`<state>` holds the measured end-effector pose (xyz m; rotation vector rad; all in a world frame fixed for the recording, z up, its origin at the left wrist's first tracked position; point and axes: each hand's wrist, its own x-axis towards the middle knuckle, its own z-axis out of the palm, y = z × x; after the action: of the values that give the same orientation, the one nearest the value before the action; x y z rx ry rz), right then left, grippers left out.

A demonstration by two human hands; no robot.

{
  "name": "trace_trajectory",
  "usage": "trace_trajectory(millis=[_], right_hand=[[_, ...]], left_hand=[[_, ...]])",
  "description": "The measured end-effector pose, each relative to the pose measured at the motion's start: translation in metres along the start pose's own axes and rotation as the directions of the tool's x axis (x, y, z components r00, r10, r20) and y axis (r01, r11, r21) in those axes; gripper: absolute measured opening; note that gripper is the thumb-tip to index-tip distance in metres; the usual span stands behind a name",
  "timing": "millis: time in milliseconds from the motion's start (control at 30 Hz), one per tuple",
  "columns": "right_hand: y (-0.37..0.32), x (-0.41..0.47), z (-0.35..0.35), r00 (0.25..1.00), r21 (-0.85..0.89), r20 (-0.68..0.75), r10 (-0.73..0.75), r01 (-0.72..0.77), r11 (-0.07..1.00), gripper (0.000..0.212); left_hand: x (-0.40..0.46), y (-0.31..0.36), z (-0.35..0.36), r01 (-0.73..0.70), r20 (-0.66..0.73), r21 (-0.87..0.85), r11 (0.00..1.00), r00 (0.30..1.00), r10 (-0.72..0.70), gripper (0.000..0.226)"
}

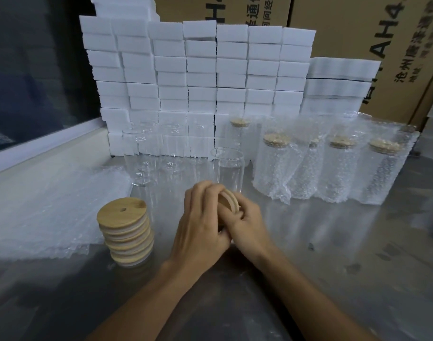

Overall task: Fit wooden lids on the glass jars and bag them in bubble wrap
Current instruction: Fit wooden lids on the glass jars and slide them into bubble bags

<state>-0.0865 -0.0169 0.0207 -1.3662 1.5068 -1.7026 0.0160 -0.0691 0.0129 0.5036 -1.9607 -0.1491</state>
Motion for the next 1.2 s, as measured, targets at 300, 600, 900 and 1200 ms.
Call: trace_trajectory(millis=[300,600,900,1200], right_hand=[[0.008,0.014,-0.019,0.943,0.274,-0.292,0.158,-0.076,0.959,0.036],[0.000,0.019,-0.025,0.938,0.682,-0.136,0.320,-0.146,0.717,0.029],[-0.023,0.013,-0.024,0.915,0.523,-0.366,0.170,0.051,0.851,0.015],[-0.020,0.006,-0.020,0.903,0.098,-0.384,-0.193,0.248,0.964,0.027]], left_hand=[[-0.005,-0.017,0.011,0.535,0.298,-0.322,0.781,0.840,-0.453,0.110],[-0.006,-0.028,0.017,0.446,0.056,-0.256,0.858,0.893,-0.447,0.100],[-0.006,-0.004,0.001,0.175,0.054,0.193,0.965,0.981,-0.188,0.103],[-0.002,0.007,-0.006,0.126,0.062,0.350,0.928,0.986,-0.157,0.097]])
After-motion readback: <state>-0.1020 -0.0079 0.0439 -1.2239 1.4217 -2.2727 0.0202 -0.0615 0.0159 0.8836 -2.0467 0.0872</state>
